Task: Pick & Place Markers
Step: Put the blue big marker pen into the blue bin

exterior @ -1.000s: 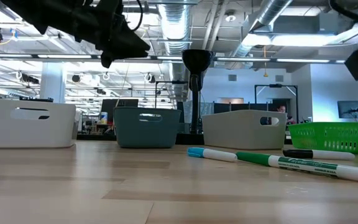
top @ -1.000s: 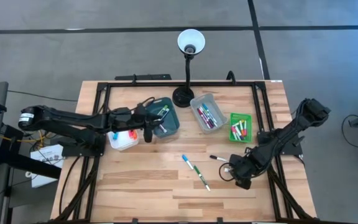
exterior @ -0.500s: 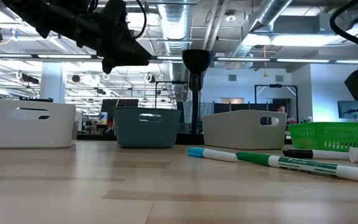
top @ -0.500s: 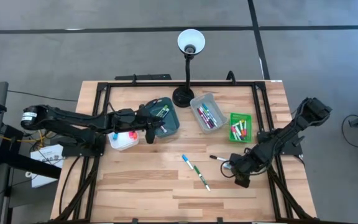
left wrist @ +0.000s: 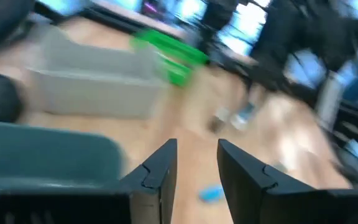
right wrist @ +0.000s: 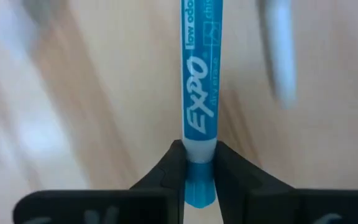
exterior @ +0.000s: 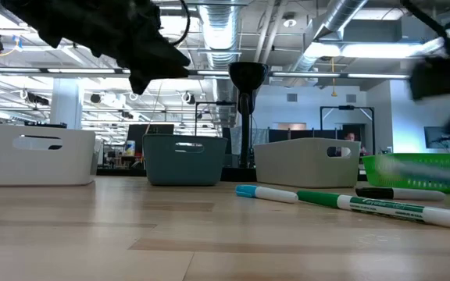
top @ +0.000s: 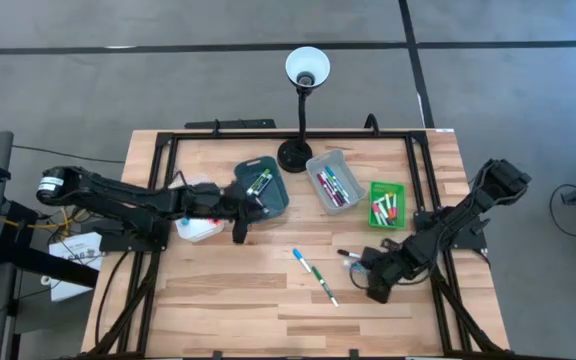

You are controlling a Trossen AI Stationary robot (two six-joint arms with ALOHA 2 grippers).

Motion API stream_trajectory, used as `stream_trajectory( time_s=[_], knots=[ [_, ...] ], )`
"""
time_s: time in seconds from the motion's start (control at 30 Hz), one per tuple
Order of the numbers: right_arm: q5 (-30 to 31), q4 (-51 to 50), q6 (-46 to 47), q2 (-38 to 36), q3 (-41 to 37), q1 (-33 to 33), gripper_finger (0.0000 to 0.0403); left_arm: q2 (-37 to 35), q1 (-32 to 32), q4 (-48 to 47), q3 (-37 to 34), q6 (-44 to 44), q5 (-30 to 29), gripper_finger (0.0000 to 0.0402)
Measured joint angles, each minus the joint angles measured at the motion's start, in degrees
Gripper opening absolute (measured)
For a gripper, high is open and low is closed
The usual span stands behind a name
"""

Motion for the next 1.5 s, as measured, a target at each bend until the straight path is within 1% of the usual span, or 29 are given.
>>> stream_trajectory(
  time_s=[0.1, 0.2, 0.27, 0.4, 0.5, 0.57, 0.63, 0.77, 0.93, 1.03, 1.13, 1.3, 1.37, 1.5],
  knots=[
    [5.24, 6.36, -2.88, -0.34, 2.36, -0.7, 0.0046, 3.07, -4.66, 3.39, -0.02, 0.87, 2.51, 0.0111],
    [10.12, 16.03, -9.5, -0.28, 4.74, -1.75, 0.0052, 7.82, -8.79, 9.98, -0.02, 3.05, 2.75, 0.0111],
    [15.15, 21.21, -13.69, -0.28, 5.68, -3.23, 0.0053, 11.26, -10.84, 15.06, -0.02, 5.26, 2.55, 0.0111],
    [26.11, 29.71, -19.59, -0.28, 5.76, -6.6, 0.0052, 17.71, -12.33, 24.29, 0.18, 6.43, 1.35, 0.0125],
    [30.22, 35.7, -23.78, -0.28, 5.78, -9.17, 0.0052, 20.86, -11.87, 27.02, 0.26, 6.43, -0.83, 0.0148],
    [30.31, 40.08, -27.17, -0.28, 5.78, -10.8, 0.0052, 22.46, -11.31, 29.44, 0.55, 6.36, -2.48, 0.0165],
    [30.4, 44.72, -29.75, 0.41, 5.81, -12.09, 0.0052, 23.29, -10.84, 33.67, 0.55, 6.3, -2.85, 0.018],
    [28.97, 54.34, -35.98, 4.7, 5.9, -13.2, 0.0052, 23.58, -10.35, 39.57, 0.57, 6.74, -2.6, 0.0197],
    [27.75, 63.4, -41.79, 11.63, 5.82, -13.96, 0.0052, 23.58, -10.26, 40.28, 0.57, 6.8, -2.64, 0.0203],
    [24.23, 67.18, -41.77, 13.75, 5.87, -15.34, 0.0052, 23.58, -10.28, 40.3, 0.57, 6.83, -2.62, 0.0201],
    [20.8, 70.61, -41.27, 15.78, 5.91, -16.82, 0.0052, 23.58, -10.26, 40.3, 0.57, 6.85, -2.65, 0.0196],
    [20.19, 71.28, -41.66, 19.41, 8.96, -18.57, 0.0052, 23.58, -10.28, 40.41, 0.57, 7.1, -2.63, 0.0188],
    [18.93, 71.18, -43.21, 20.76, 10.21, -18.89, 0.0052, 23.58, -10.28, 40.46, 0.57, 7.11, -2.78, 0.0184],
    [18.24, 71.14, -44.77, 22.08, 11.22, -18.78, 0.0052, 23.58, -10.29, 40.44, 0.57, 7.13, -4.64, 0.0162]
  ],
)
